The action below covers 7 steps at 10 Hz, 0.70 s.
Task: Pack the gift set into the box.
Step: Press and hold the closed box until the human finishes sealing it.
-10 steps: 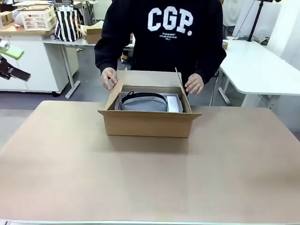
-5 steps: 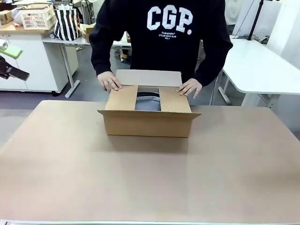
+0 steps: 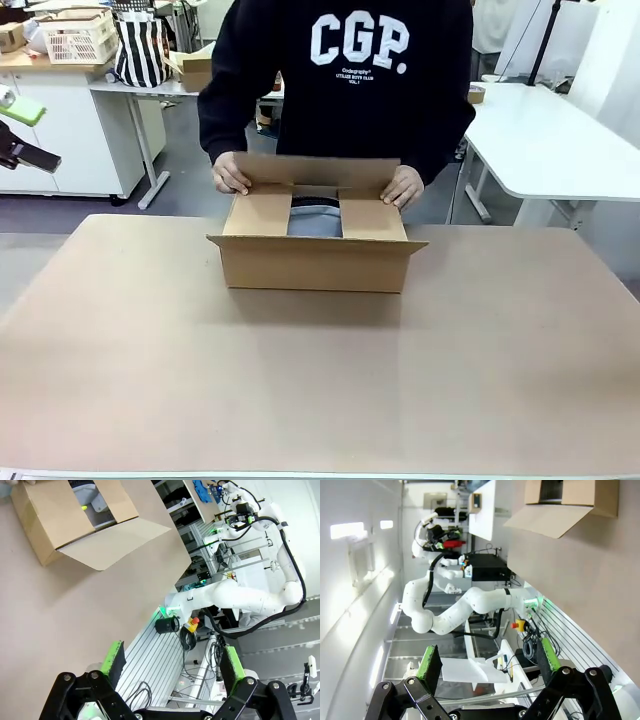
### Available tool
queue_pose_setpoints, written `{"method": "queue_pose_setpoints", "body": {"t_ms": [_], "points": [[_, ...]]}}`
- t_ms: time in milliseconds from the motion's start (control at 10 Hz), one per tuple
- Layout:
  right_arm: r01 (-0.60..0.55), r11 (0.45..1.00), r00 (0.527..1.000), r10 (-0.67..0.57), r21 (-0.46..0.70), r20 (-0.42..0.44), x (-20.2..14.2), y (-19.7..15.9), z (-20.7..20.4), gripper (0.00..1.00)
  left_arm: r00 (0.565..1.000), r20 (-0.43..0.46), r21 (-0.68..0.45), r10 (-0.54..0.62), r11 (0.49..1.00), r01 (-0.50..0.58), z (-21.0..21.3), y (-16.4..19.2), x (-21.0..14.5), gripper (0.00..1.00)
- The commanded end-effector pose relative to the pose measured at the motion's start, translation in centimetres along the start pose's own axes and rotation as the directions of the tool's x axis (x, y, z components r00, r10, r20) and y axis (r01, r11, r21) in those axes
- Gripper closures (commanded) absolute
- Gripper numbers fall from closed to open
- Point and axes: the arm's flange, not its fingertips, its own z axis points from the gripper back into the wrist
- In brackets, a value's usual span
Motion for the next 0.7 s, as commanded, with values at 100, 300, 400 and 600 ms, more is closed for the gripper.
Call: {"method": "queue_pose_setpoints", "body": {"t_ms": [100, 300, 400, 600], "points": [[-0.009, 1.000, 1.000, 0.009, -0.004, -0.012, -0.20, 0.17, 0.28, 0.00, 1.000, -0.003, 0.011, 0.010, 1.000, -0.010, 0.32, -0.14, -0.09, 0.00], [-0.009, 1.000, 1.000, 0.009, -0.004, -0.012, -0.20, 0.17, 0.28, 0.00, 1.000, -0.003, 0.011, 0.010, 1.000, -0.010, 0.32, -0.14, -0.09, 0.00], [-0.009, 1.000, 1.000, 0.009, -0.004, -0.012, -0.20, 0.17, 0.28, 0.00, 1.000, -0.003, 0.011, 0.010, 1.000, -0.010, 0.32, -0.14, -0.09, 0.00], [-0.009, 1.000, 1.000, 0.009, -0.004, -0.012, -0.20, 0.17, 0.28, 0.00, 1.000, -0.003, 0.011, 0.010, 1.000, -0.010, 0.32, -0.14, -0.09, 0.00]]}}
